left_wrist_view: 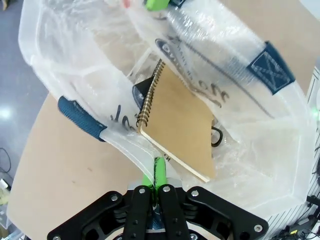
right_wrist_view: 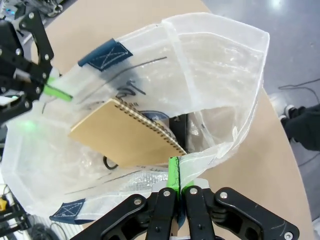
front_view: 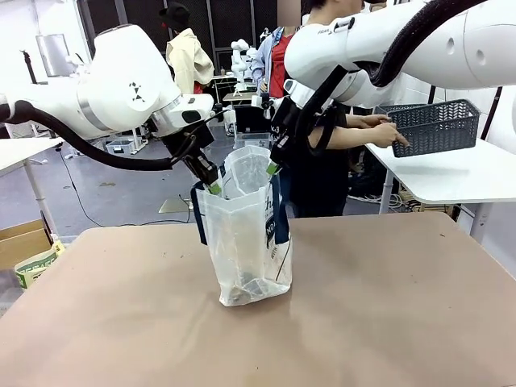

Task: Transfer purchased items from the store into the shopping bag.
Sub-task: Move the Reusable shopping bag to the right side of the table.

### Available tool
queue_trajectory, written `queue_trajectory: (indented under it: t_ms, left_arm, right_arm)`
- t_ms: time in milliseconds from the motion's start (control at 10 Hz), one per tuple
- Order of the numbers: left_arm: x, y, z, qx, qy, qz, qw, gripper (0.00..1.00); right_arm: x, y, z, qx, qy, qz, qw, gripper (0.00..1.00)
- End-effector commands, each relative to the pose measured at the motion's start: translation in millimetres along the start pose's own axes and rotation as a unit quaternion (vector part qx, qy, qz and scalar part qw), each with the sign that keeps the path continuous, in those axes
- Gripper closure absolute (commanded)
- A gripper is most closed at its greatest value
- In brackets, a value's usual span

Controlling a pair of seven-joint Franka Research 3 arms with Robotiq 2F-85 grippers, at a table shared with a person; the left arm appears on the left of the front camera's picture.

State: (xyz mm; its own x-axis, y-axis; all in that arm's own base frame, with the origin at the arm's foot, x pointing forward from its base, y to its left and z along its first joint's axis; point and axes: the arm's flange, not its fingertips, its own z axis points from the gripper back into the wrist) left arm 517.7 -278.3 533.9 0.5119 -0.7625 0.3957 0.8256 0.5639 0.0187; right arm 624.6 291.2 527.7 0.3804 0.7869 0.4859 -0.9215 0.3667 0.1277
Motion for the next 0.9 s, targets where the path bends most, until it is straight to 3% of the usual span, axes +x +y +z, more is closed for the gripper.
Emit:
queue_trajectory:
  t_ms: [0, 300, 400, 800]
  left_arm:
    - [10.5, 0.0, -3.5, -0.014, -0.032, -0.010, 0.999, 1.00]
    - [12.3, 2.0, -4.7, -0.036, -0.049, 0.004, 0.998, 1.00]
    - [13.8, -6.9, -4.2, -0.015, -0.023, 0.005, 1.000, 1.00]
    - [20.5, -6.8, -10.9, -0.023, -0.027, -0.010, 0.999, 1.00]
  right_arm:
    - [13.5, 0.6, 0.2, 0.003, -0.032, -0.024, 0.999, 1.00]
    - [12.5, -4.2, 1.2, 0.003, -0.037, -0.026, 0.999, 1.00]
    - [9.5, 0.6, -2.4, 0.001, -0.010, -0.013, 1.000, 1.00]
    - [13.6, 0.4, -5.3, 0.010, -0.028, -0.036, 0.999, 1.00]
